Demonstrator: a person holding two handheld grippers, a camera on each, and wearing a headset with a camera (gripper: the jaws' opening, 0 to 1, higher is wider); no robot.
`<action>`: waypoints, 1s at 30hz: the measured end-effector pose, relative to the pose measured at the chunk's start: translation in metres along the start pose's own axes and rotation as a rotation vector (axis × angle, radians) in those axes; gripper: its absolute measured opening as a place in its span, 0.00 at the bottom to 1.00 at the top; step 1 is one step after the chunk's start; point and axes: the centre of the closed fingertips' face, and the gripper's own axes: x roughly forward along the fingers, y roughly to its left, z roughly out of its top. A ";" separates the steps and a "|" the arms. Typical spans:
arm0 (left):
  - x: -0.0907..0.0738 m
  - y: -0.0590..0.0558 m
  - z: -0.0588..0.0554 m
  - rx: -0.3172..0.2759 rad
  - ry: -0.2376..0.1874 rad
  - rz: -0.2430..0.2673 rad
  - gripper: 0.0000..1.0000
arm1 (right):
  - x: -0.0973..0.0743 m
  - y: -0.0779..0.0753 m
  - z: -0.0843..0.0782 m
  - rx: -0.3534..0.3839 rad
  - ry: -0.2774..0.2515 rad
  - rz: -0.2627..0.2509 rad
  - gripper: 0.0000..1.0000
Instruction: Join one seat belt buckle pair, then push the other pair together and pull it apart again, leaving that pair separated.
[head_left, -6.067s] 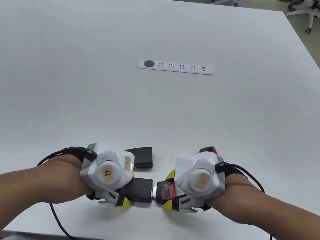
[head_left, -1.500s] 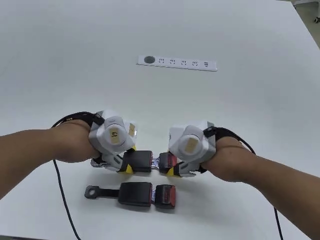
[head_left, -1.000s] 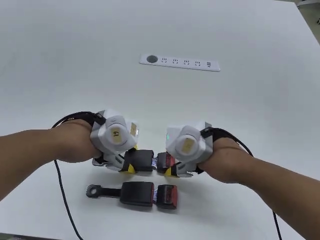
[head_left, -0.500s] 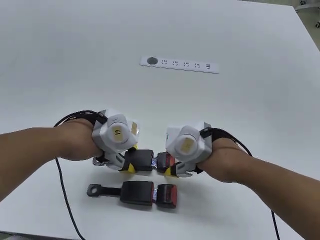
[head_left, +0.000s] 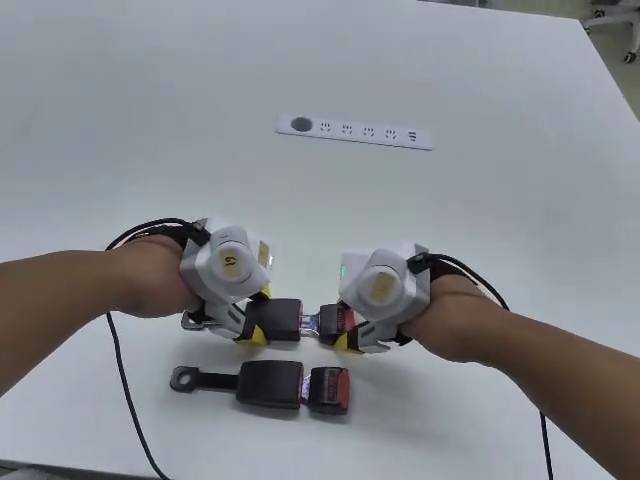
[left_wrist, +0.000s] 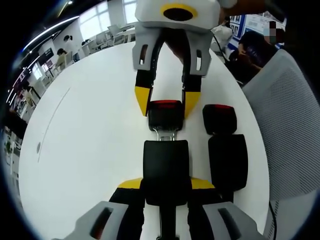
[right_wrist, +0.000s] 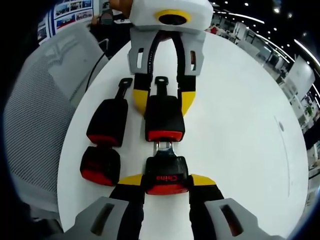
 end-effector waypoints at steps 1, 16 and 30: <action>0.000 0.000 0.000 0.000 -0.003 -0.001 0.33 | 0.000 0.001 0.000 -0.006 0.000 -0.002 0.31; -0.002 -0.004 0.004 0.014 -0.004 -0.006 0.33 | -0.021 -0.003 -0.040 0.030 0.036 -0.040 0.31; -0.003 -0.004 0.004 0.015 -0.002 0.011 0.33 | -0.048 -0.002 -0.090 0.046 0.088 -0.036 0.32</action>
